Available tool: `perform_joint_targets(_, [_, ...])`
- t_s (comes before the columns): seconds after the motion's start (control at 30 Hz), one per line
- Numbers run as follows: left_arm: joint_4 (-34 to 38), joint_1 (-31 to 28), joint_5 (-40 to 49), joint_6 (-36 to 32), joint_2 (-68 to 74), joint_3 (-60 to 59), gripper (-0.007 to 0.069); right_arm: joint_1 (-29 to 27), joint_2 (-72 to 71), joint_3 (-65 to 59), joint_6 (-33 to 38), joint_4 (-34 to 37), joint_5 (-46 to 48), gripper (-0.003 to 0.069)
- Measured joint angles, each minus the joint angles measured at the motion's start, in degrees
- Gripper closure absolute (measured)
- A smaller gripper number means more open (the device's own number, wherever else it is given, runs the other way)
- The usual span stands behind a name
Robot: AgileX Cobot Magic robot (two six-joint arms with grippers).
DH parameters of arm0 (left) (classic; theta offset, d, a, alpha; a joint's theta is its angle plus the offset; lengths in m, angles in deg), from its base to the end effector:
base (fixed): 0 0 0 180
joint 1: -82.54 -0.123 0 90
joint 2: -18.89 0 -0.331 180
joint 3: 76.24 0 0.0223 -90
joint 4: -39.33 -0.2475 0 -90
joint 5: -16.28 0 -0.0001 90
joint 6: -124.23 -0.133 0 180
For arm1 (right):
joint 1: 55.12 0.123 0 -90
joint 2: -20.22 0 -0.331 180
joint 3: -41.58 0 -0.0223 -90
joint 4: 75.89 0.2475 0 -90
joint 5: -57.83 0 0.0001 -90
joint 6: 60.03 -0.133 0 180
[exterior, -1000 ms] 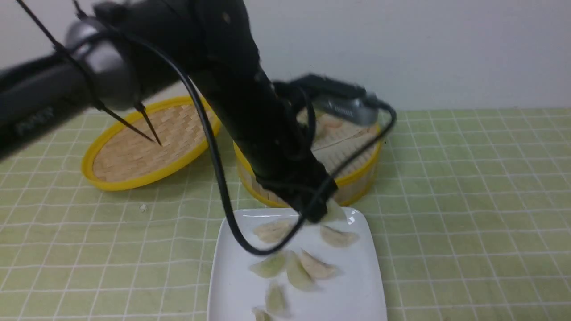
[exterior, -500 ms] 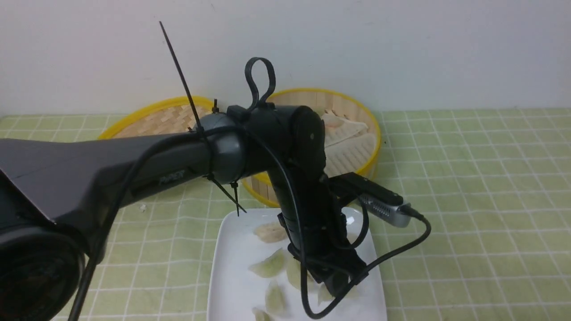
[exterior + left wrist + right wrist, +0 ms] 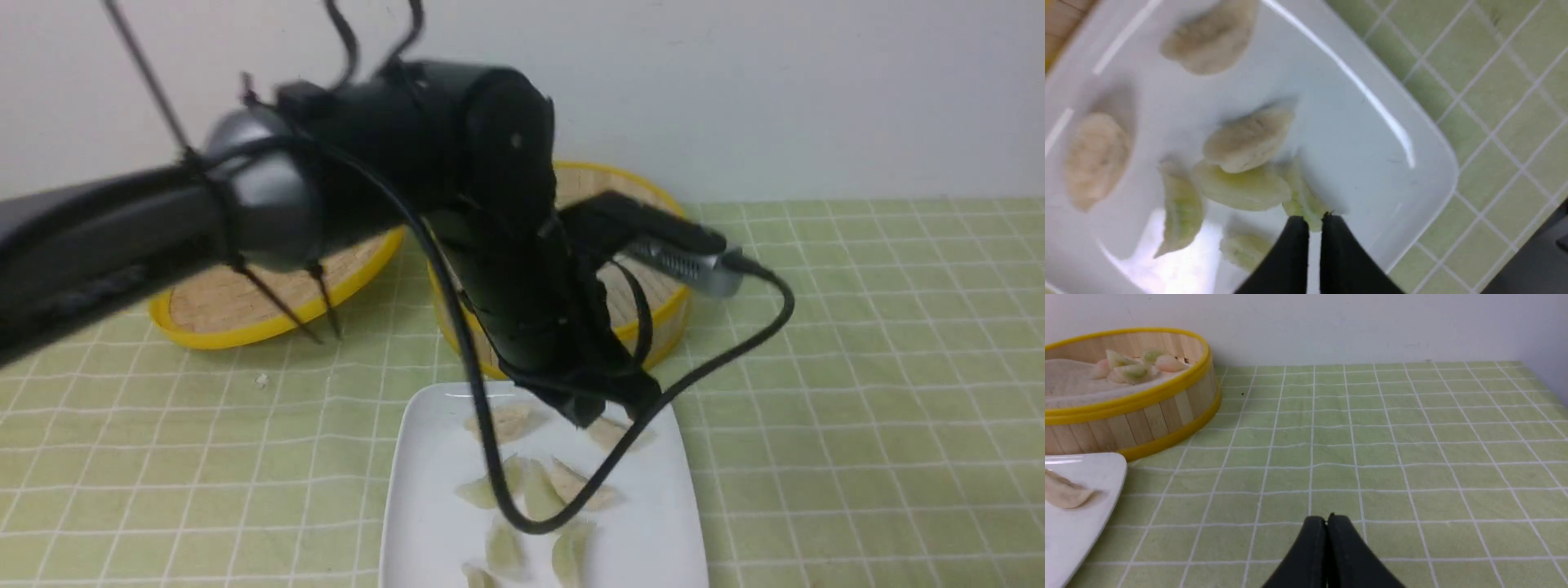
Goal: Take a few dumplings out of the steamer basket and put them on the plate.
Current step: Use the left arm to put the dumpling into the plate
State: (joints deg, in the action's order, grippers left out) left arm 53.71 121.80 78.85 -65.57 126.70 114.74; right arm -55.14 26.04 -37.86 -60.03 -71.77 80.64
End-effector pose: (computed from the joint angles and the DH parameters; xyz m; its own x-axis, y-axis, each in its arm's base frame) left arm 0.2887 -0.2738 0.3100 -0.6838 0.6262 -0.3746 0.7170 0.6719 -0.1855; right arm 0.0419 0.0037 0.1580 -0.3104 0.0663 -0.9483 -0.0056 0.9974 0.0716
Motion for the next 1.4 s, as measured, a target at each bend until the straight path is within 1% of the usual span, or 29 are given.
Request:
perform_joint_targets(0.03, [0.0,0.0,-1.0,0.3,-2.0,-0.5,0.062,0.0,0.0,0.0,0.0,0.0,0.0,0.0673])
perform_joint_targets(0.13, [0.3,0.0,-8.8,0.6,-14.5,-6.1,0.0631,0.0,0.0,0.0,0.0,0.0,0.0,0.0673])
perform_joint_targets(0.17, [0.3,0.0,-8.8,0.6,-14.5,-6.1,0.0631,0.0,0.0,0.0,0.0,0.0,0.0,0.0673])
perform_joint_targets(0.23, [0.8,0.0,-15.6,0.7,-23.7,-13.4,0.0631,0.0,0.0,0.0,0.0,0.0,0.0,0.0673])
perform_joint_targets(0.3, [1.0,0.0,-20.7,0.8,-28.9,-19.2,0.0631,0.0,0.0,0.0,0.0,0.0,0.0,0.0673])
perform_joint_targets(0.4, [1.7,0.0,-25.5,0.8,-34.2,-25.9,0.0631,0.0,0.0,0.0,0.0,0.0,0.0,0.0673])
perform_joint_targets(0.57, [1.8,0.0,-25.3,-1.8,-41.5,-33.1,0.0631,0.0,0.0,0.0,0.0,0.0,0.0,0.0673])
perform_joint_targets(0.7, [1.1,0.0,-25.4,-2.6,-46.5,-33.7,0.0631,0.0,0.0,0.0,0.0,0.0,0.0,0.0673])
perform_joint_targets(0.8, [-2.0,0.0,-25.2,-2.1,-50.0,-33.7,0.0631,0.0,0.0,0.0,0.0,0.0,0.0,0.0673])
perform_joint_targets(0.93, [-9.5,0.0,-20.9,2.6,-57.0,-33.7,0.0631,0.0,0.0,0.0,0.0,0.0,0.0,0.0673])
perform_joint_targets(1.03, [-14.9,0.0,-17.5,8.4,-61.1,-33.7,0.0631,0.0,0.0,0.0,0.0,0.0,0.0,0.0673])
perform_joint_targets(1.13, [-22.0,-0.2,-16.5,15.9,-65.3,-35.0,0.0631,0.0,0.0,0.0,0.0,0.0,0.0,0.0673])
perform_joint_targets(1.17, [-24.2,-0.9,-16.9,18.1,-68.2,-37.2,0.0631,0.0,0.0,0.0,0.0,0.0,0.0,0.0673])
perform_joint_targets(1.23, [-25.1,-3.3,-18.7,19.1,-70.9,-40.0,0.0631,0.0,0.0,0.0,0.0,0.0,0.0,0.0673])
perform_joint_targets(1.33, [-24.1,-10.2,-23.8,18.7,-76.7,-47.3,0.0631,0.0,0.0,0.0,0.0,0.0,0.0,0.0673])
perform_joint_targets(1.37, [-23.0,-14.1,-26.2,17.7,-79.5,-51.4,0.0631,0.0,0.0,0.0,0.0,0.0,0.0,0.0673])
perform_joint_targets(1.4, [-22.1,-16.8,-28.1,16.6,-81.4,-54.4,0.0631,0.0,0.0,0.0,0.0,0.0,0.0,0.0673])
